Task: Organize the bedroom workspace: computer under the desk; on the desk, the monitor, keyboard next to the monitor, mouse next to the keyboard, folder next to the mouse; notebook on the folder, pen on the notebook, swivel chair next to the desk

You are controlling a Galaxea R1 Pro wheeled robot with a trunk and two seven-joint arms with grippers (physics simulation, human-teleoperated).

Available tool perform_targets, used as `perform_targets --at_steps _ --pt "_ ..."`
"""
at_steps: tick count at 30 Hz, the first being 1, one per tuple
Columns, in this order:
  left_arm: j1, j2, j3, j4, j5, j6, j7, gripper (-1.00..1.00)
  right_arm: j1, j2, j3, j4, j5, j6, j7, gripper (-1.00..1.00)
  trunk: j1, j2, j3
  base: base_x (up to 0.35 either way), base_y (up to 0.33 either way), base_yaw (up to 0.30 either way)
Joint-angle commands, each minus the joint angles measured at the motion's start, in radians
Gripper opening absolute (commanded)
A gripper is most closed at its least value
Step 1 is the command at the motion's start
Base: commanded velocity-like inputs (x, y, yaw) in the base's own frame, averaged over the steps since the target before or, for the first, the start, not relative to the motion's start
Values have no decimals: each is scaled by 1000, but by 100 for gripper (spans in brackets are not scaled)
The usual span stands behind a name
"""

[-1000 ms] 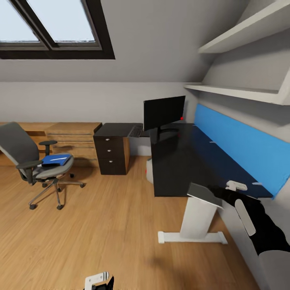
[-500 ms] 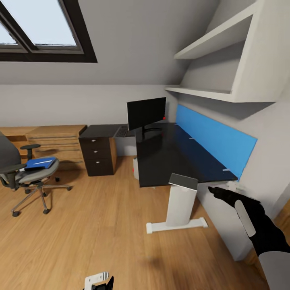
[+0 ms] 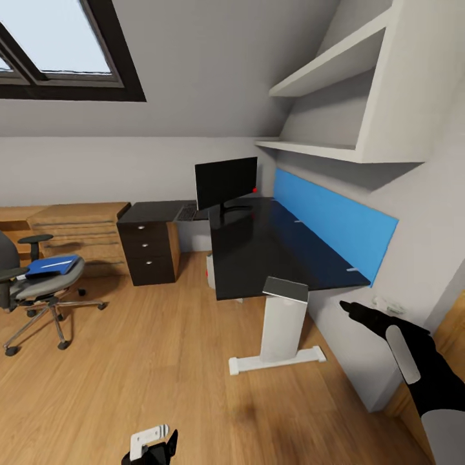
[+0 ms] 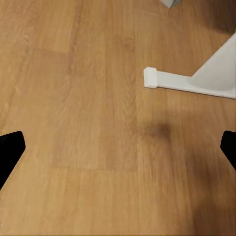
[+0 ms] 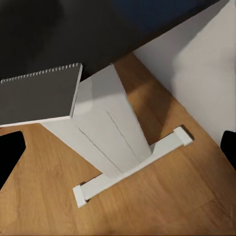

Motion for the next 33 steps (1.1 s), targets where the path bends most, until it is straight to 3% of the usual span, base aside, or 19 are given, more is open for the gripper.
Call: perform_targets --at_steps 1,4,12,15,16,17,20,27,29,31,33 --pt "0 -1 2 -3 9 4 0 100 1 0 -2 0 -17 5 -3 100 4 -8 -4 0 0 -4" --pt "0 -3 4 -4 9 6 1 100 3 0 -5 1 -48 4 -2 100 15 -29 -13 0 0 -2" --pt "0 -3 4 -37 11 21 -2 100 6 10 -34 2 -67 9 -5 100 46 -85 -38 0 0 0" --pt "0 -3 4 -73 11 69 -2 100 6 18 -39 2 -77 9 -5 100 58 -106 -48 0 0 0" --pt "0 -4 4 -121 12 162 -3 100 6 21 -49 1 -93 9 -5 100 61 -113 -51 0 0 0" --pt "0 -5 4 -151 12 213 -3 100 6 21 -53 1 -95 9 -5 100 65 -120 -54 0 0 0" --pt "0 -7 3 -201 12 283 -3 100 6 20 -77 1 -99 8 -5 100 77 -141 -64 0 0 0" --pt "0 -10 1 -357 17 439 -2 100 6 21 -239 0 -115 31 -3 100 104 -190 -85 0 0 0" --pt "0 -22 -2 -455 41 531 -4 100 6 22 -314 1 -171 64 -2 100 111 -204 -92 0 0 0" --pt "0 -43 -3 -509 56 581 -4 100 6 22 -357 1 -231 95 -2 100 119 -218 -98 0 0 0" --pt "0 -56 -4 -530 61 601 -4 100 6 21 -377 1 -274 125 -2 100 127 -232 -104 0 0 0"
